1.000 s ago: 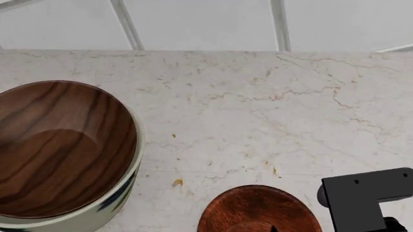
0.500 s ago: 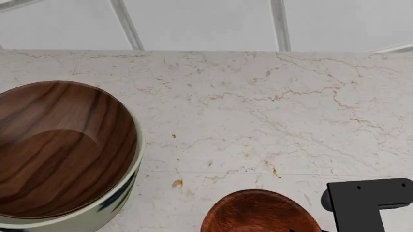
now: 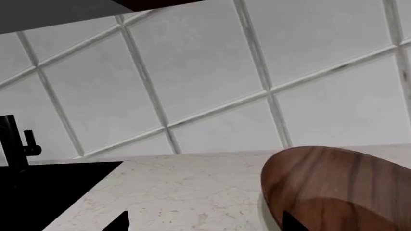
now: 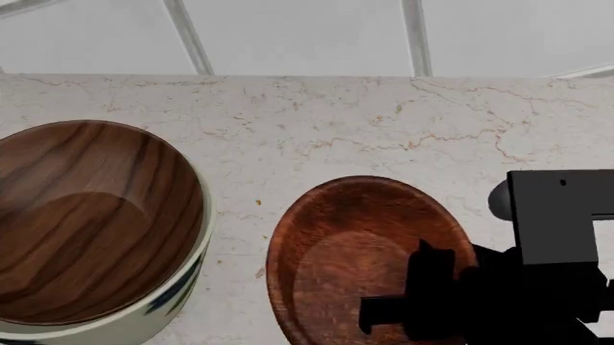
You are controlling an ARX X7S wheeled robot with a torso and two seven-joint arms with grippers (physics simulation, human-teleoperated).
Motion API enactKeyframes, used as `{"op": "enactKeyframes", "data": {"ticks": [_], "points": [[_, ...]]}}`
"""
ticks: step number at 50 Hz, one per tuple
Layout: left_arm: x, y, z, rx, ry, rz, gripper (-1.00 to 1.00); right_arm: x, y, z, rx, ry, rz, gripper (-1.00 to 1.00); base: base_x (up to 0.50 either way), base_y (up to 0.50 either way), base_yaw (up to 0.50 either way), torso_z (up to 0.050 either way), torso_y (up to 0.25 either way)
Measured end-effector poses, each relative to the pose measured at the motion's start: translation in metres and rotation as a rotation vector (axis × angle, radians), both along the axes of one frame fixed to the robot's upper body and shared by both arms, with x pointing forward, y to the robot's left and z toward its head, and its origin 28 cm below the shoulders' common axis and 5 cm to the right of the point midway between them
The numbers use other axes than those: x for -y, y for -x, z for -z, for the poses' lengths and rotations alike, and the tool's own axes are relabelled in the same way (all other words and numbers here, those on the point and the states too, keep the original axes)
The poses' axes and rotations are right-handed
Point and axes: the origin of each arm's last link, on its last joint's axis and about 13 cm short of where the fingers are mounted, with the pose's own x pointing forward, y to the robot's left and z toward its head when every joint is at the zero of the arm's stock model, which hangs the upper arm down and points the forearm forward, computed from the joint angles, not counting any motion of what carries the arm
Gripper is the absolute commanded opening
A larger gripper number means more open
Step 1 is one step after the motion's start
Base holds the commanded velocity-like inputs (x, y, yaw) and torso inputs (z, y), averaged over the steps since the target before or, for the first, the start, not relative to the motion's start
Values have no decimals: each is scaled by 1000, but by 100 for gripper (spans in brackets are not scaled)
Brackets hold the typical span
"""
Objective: Stack the bowls from largest to smallest.
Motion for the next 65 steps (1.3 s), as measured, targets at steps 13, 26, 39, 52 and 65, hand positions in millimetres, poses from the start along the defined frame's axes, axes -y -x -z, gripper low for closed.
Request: {"op": "enactKeyframes", "data": {"ticks": [13,26,39,52,65], "points": [[-3,2,-2,12,3,-17,100,-32,-22,-53,143,-70,-84,-100,0,0,0,0,0],[-4,4,-3,18,3,-25,100,-83,-55,-69,145,-102,-202,-100,0,0,0,0,0],[-5,5,-3,21,1,-29,100,-137,-92,-67,76,-93,-288,-100,0,0,0,0,0],[-5,3,-2,23,-1,-24,100,-176,-112,-51,20,-18,-350,-100,0,0,0,0,0],[-6,3,-2,30,2,-18,100,-204,-120,-31,-6,69,-392,-100,0,0,0,0,0]]}}
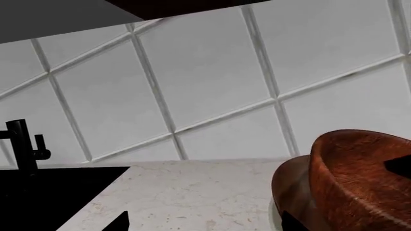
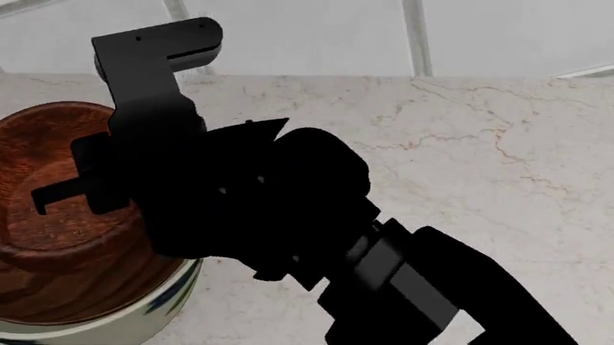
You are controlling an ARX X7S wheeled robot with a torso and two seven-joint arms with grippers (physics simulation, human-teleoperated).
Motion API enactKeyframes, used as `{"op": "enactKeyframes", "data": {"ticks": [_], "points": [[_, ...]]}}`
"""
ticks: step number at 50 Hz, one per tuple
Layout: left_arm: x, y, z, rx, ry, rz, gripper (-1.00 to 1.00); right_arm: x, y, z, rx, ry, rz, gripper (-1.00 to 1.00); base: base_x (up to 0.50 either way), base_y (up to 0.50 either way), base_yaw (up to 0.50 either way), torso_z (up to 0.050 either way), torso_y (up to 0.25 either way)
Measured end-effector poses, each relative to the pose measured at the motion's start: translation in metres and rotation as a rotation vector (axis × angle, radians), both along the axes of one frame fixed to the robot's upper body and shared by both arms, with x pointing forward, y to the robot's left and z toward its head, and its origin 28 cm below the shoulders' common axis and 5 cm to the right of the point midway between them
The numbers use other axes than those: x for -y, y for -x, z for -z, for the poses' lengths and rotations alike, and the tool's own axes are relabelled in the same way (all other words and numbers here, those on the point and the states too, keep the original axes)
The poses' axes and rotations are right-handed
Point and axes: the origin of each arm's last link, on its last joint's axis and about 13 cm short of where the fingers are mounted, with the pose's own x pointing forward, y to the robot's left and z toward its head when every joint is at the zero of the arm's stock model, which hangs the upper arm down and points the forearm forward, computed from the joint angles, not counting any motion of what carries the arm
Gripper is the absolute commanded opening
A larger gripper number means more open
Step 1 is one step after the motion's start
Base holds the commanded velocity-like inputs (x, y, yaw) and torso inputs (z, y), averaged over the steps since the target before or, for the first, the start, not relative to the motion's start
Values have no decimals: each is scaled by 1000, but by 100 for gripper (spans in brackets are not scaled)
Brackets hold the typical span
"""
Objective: Stack the bowls from largest to smallest.
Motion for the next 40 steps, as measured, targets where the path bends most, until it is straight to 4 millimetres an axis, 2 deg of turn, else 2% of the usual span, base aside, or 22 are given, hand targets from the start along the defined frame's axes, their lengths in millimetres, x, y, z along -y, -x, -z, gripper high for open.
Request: {"op": "enactKeyframes", "data": {"ticks": [15,31,32,40], "points": [[-1,1,-1,6,4,2,100,-12,-1,19,-8,48,-14,-100,0,0,0,0,0],[0,0,-2,10,-1,7,100,-14,-1,23,15,49,-9,-100,0,0,0,0,0],[0,0,-2,10,-1,7,100,-14,-1,23,16,48,-9,100,0,0,0,0,0],[1,0,-2,11,-3,10,100,-14,2,25,17,66,-19,100,0,0,0,0,0]]}}
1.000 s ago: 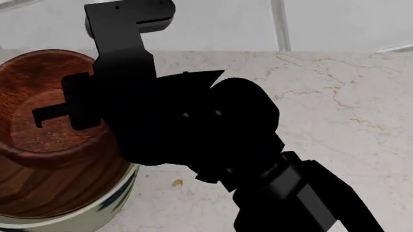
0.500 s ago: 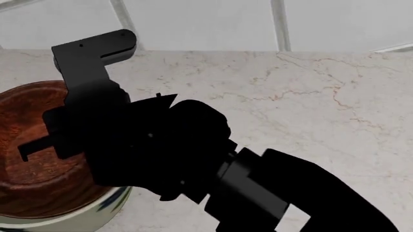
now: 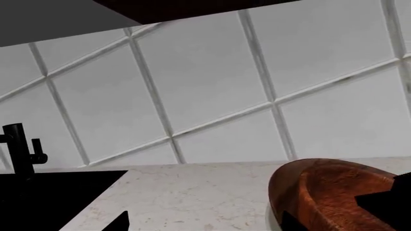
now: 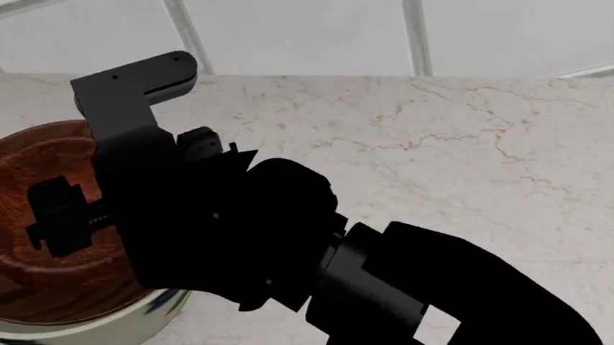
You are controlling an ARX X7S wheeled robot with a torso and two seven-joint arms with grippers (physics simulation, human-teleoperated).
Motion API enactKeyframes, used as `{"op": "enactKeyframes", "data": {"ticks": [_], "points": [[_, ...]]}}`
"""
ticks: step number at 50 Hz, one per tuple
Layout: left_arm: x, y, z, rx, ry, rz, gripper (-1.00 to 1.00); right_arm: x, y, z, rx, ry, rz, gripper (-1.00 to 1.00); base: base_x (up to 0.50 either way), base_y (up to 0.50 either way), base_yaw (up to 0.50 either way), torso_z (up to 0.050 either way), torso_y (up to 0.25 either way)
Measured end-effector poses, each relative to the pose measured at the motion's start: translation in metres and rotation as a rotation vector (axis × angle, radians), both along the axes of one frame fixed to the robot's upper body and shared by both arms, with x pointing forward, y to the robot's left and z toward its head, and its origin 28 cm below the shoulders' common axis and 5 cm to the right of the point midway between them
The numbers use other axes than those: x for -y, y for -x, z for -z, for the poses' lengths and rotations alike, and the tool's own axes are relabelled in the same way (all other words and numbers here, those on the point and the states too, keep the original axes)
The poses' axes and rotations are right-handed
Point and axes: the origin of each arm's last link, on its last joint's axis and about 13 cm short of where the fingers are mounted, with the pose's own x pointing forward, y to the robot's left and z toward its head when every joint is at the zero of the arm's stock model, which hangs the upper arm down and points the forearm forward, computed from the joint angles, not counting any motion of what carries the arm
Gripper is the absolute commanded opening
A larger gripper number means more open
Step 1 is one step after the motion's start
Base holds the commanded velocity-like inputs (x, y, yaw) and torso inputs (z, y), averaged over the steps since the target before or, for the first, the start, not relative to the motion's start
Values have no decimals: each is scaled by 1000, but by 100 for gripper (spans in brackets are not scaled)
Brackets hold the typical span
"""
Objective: Stack the bowls from largest to smallest.
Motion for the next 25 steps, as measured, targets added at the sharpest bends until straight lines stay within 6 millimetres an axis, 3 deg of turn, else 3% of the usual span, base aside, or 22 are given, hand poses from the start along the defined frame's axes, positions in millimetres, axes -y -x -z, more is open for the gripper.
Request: {"op": "enactKeyframes", "data": {"ticks": [15,25], "points": [[2,-1,-1,0,-3,8,100,4,3,-16,80,7,6,100,0,0,0,0,0],[2,-1,-1,0,-4,9,100,22,16,-38,178,-38,30,100,0,0,0,0,0]]}}
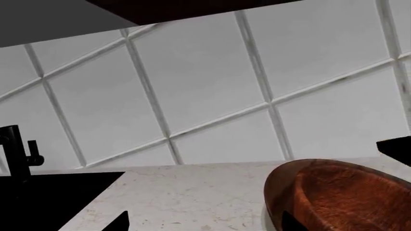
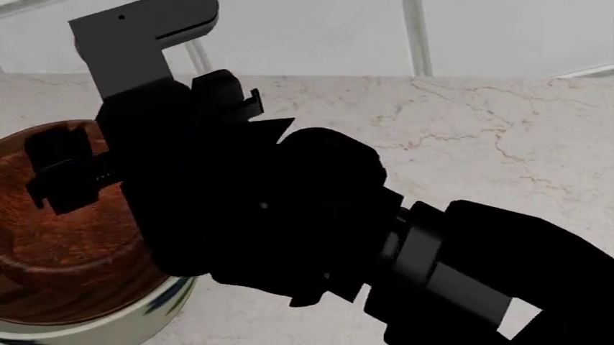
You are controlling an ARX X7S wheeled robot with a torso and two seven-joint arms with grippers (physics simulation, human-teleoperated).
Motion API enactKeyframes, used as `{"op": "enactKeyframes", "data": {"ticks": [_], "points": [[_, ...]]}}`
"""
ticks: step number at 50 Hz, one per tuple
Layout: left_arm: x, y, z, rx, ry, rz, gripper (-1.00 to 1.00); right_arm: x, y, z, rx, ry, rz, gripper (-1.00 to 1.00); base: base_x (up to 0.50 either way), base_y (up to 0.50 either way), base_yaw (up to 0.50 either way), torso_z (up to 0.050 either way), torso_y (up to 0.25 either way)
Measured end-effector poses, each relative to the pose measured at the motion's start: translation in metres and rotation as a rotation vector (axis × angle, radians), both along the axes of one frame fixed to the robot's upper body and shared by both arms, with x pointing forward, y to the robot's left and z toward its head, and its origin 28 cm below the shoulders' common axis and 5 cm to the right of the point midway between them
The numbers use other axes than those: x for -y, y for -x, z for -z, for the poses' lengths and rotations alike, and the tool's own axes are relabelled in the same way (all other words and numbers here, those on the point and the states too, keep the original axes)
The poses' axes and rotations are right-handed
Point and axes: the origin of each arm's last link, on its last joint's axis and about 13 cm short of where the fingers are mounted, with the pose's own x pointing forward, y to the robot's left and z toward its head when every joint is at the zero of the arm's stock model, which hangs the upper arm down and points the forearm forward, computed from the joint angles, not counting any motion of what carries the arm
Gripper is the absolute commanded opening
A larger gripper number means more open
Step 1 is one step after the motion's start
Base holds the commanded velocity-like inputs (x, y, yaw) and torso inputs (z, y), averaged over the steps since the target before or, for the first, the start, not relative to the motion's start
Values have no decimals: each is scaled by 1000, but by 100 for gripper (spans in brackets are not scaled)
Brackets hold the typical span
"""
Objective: Stack the bowls from largest to smallest.
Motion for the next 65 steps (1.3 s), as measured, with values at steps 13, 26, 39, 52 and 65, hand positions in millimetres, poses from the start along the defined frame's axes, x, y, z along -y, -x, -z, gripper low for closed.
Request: {"op": "enactKeyframes", "data": {"ticks": [13,26,39,52,65], "points": [[1,0,0,-11,-16,-3,100,40,26,-14,119,-77,73,100,0,0,0,0,0],[3,-1,1,-21,-30,13,100,97,52,-6,169,-146,184,100,0,0,0,0,0],[5,-1,1,-22,-29,29,100,150,84,12,218,-191,354,100,0,0,0,0,0],[8,-3,1,-27,-37,40,100,186,113,37,226,-194,489,100,0,0,0,0,0],[11,-6,3,-35,-40,46,100,201,136,63,214,-205,565,100,0,0,0,0,0]]}}
